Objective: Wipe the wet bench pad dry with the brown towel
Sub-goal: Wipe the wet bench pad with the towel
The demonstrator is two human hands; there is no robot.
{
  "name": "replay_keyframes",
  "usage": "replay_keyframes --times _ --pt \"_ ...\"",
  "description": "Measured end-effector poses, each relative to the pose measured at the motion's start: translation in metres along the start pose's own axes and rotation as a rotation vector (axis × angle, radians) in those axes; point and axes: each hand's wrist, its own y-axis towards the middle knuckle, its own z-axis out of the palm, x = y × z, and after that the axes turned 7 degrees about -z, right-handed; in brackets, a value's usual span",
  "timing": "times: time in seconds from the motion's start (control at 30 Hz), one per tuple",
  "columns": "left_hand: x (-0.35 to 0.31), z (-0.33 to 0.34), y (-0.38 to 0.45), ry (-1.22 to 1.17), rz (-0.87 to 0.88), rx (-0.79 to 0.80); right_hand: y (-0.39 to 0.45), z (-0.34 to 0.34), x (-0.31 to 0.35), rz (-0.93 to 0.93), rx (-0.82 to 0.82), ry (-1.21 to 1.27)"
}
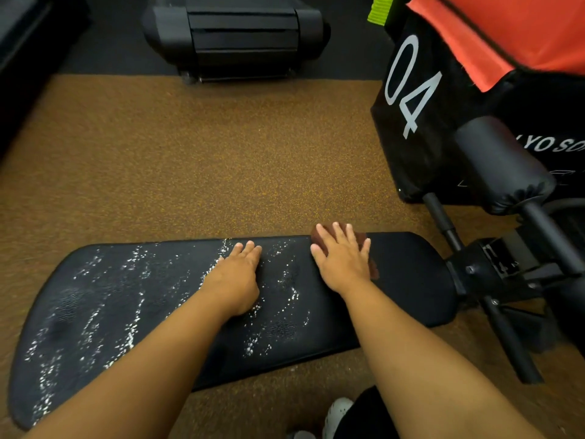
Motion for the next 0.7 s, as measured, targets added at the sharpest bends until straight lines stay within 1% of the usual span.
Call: replay_keyframes --times 0.03,0.07,0.1,0.2,0.23,0.27,0.3,0.33,0.37,0.43,0.47,0.5,0.57,0.63,0.67,0.7 --pt "0.003 0.001 0.0 -0.007 -0.004 0.001 0.005 0.003 0.014 0.069 -0.033 0.01" --pt "0.005 0.002 -0.001 -0.016 -0.009 0.002 0.009 0.004 0.03 0.084 -0.056 0.033" --pt "0.007 0.003 -0.001 -0.024 -0.014 0.0 0.012 0.006 0.048 0.029 -0.061 0.059" --pt "0.012 0.005 -0.003 -0.019 -0.019 -0.011 0.006 0.009 0.082 -0.329 0.053 0.099" --pt "0.013 0.005 -0.004 -0.022 -0.02 -0.013 0.005 0.009 0.08 -0.413 0.081 0.08" --pt "0.015 0.005 -0.005 -0.026 -0.022 -0.013 0.006 0.008 0.072 -0.455 0.08 0.041" --pt "0.016 0.004 -0.007 -0.031 -0.024 -0.011 0.007 0.008 0.061 -0.447 0.054 -0.002" --pt "0.018 0.003 -0.008 -0.036 -0.024 -0.008 0.009 0.008 0.049 -0.382 0.012 -0.036" --pt "0.02 0.002 -0.01 -0.041 -0.022 -0.005 0.011 0.007 0.039 -0.256 -0.03 -0.049" --pt "0.022 0.001 -0.012 -0.046 -0.012 0.005 0.013 0.006 0.035 0.013 -0.059 -0.038" --pt "0.023 0.002 -0.013 -0.048 -0.008 0.013 0.013 0.006 0.044 0.057 -0.057 -0.029" --pt "0.023 0.003 -0.013 -0.048 -0.004 0.02 0.011 0.007 0.057 0.015 -0.046 -0.014" --pt "0.022 0.006 -0.012 -0.033 0.004 0.019 -0.001 0.011 0.078 -0.243 0.0 0.036" --pt "0.023 0.009 -0.011 -0.004 0.008 0.016 -0.02 0.013 0.076 -0.489 0.051 0.094" --pt "0.024 0.01 -0.011 0.012 0.006 0.028 -0.027 0.012 0.065 -0.547 0.055 0.104" --pt "0.026 0.01 -0.011 0.036 0.005 0.047 -0.03 0.012 0.051 -0.555 0.039 0.086"
